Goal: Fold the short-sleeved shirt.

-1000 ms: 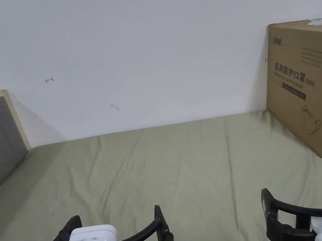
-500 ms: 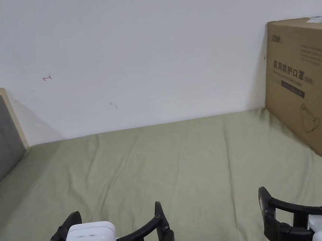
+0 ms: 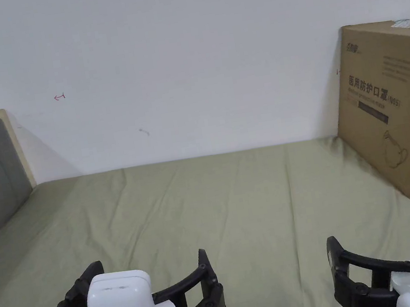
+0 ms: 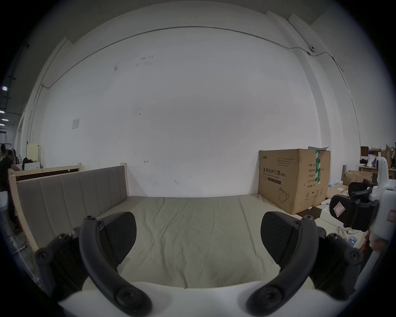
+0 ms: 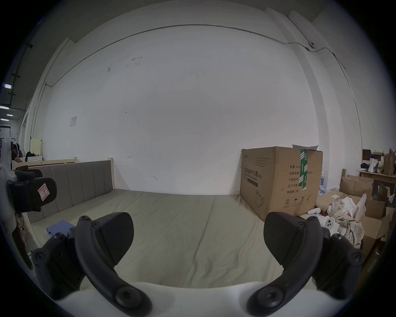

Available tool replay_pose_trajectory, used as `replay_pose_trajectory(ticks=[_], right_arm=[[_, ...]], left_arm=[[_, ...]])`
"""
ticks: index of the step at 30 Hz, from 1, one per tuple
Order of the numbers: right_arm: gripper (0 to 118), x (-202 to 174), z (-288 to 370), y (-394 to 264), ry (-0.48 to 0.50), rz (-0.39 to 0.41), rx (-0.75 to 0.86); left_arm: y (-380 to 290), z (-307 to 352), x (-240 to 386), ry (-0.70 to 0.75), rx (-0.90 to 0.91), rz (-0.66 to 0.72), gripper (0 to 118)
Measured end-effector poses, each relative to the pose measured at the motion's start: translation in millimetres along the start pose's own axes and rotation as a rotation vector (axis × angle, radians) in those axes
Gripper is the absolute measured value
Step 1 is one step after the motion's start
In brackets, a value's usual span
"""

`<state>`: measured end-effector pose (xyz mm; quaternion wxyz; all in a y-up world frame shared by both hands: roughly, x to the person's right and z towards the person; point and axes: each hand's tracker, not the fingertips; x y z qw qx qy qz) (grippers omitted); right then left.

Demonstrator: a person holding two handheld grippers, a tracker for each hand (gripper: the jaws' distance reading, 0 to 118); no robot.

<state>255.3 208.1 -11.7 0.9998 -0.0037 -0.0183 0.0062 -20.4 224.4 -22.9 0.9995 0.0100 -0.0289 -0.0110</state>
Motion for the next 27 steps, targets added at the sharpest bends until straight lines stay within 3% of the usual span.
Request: replay_pose_trajectory(ticks=[13,23,27], right_arm=[[118,-1,-4,2,0.015,0.002,-0.015],[118,0,-6,-1,0.013,-0.004,-0.046],[118,0,-7,-2,0.011,-0.001,-0.045]], left_arm=[[10,-14,6,0.099,-0.146,0.040,116],[8,-16,15,0.064,-0.185,0.037,116],[10,-16,10,0.040,-0.193,0.106,116]])
